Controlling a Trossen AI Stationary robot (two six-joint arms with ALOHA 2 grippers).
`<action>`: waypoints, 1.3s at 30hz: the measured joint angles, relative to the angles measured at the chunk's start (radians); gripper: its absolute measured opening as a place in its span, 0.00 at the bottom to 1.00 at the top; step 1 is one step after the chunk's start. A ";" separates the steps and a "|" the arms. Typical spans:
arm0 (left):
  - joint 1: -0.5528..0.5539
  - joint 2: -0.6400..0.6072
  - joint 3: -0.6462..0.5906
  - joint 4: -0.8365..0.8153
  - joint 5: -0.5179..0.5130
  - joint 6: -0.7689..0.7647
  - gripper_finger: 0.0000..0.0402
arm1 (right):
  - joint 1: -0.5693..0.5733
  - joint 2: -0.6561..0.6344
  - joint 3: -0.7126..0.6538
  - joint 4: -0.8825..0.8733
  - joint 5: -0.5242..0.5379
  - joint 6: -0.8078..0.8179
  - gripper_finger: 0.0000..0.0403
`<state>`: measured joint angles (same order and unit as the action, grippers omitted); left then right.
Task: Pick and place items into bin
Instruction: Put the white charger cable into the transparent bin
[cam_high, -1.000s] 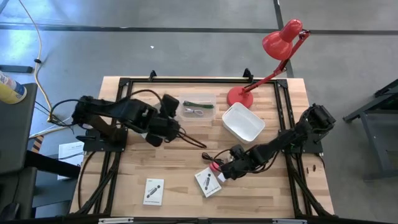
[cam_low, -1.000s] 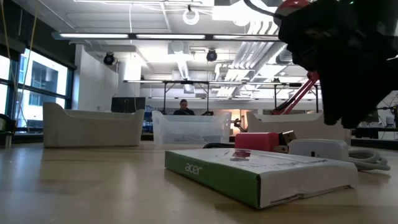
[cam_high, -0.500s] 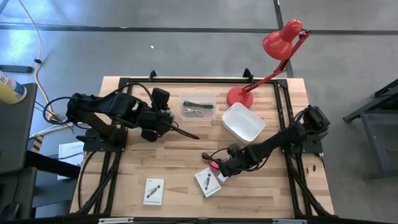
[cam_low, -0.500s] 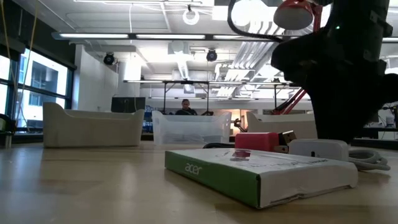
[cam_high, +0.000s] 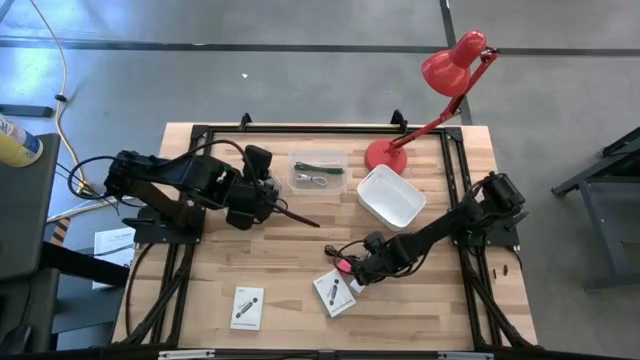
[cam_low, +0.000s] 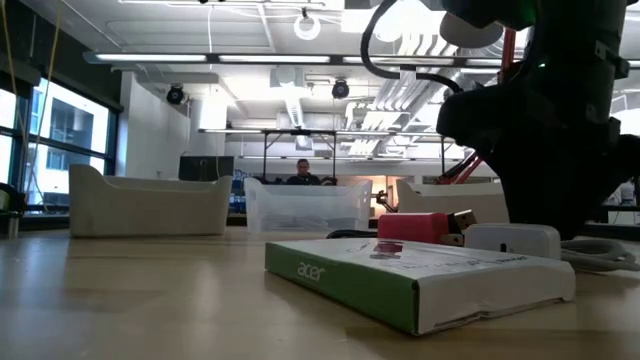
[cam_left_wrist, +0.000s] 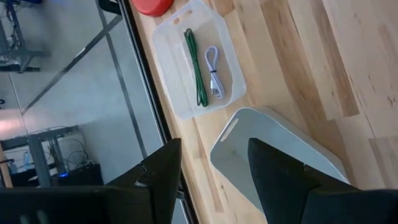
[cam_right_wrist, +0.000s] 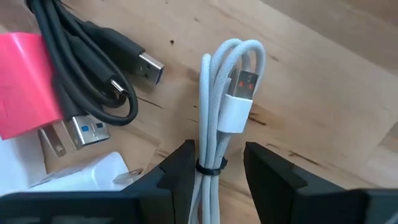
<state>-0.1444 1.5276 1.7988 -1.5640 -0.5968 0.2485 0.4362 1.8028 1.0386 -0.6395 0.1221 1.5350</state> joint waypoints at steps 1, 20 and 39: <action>0.000 0.000 0.000 0.000 0.000 -0.002 0.43 | 0.000 0.002 0.000 0.000 0.002 -0.004 0.31; 0.000 0.000 0.000 0.000 0.000 -0.011 0.43 | 0.000 0.008 0.000 0.004 0.033 -0.018 0.14; 0.000 0.000 0.000 0.000 -0.015 -0.019 0.43 | 0.000 -0.016 0.000 0.017 0.015 -0.018 0.12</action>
<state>-0.1444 1.5276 1.7985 -1.5642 -0.6121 0.2298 0.4358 1.7867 1.0386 -0.6228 0.1375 1.5169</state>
